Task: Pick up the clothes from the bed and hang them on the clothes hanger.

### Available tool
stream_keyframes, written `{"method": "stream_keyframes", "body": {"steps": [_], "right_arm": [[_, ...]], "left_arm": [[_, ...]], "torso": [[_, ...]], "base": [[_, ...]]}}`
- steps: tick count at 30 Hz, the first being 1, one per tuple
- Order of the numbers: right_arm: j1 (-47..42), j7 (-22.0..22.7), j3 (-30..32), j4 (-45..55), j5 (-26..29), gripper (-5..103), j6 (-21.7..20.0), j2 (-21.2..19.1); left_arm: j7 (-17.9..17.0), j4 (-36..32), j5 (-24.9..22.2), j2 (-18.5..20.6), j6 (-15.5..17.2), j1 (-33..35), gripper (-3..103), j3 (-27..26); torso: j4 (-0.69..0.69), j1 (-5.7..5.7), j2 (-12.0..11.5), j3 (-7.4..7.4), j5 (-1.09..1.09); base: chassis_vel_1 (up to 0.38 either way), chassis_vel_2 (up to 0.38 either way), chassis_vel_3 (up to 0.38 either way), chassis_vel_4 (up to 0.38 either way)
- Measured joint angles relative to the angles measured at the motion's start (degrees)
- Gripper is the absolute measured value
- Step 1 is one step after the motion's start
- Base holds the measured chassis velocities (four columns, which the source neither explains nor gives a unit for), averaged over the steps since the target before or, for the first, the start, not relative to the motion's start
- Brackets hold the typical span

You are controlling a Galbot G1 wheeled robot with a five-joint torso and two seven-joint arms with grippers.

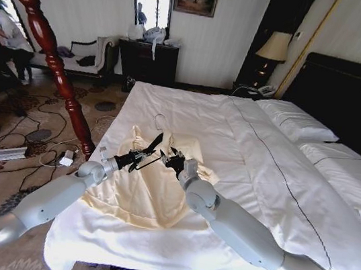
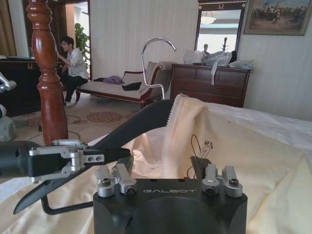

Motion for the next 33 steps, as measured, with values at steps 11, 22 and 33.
{"method": "stream_keyframes", "body": {"steps": [11,22,33], "right_arm": [[-2.44,-5.42,4.19,-3.72,-11.58,100,3.32,-4.38],[2.63,-14.68,-0.7,-13.27,-30.42,100,11.44,-3.67],[4.34,-15.85,-1.87,-17.75,-35.33,100,13.48,-3.13]], "left_arm": [[-0.36,-3.0,0.18,2.68,0.1,2.4,17,-1.4],[-0.69,-5.47,0.06,4.17,0.3,2.46,17,-0.19],[-0.67,-6.85,-0.18,5.71,0.42,4.14,17,-1.01]], "torso": [[0.0,0.0,0.0,0.0,0.01],[0.02,0.0,0.0,0.0,0.0],[0.0,0.0,0.0,0.0,0.0]], "base": [[0.0,0.0,0.0,0.0],[0.0,0.0,0.0,0.0],[0.0,0.0,0.0,0.0]]}}
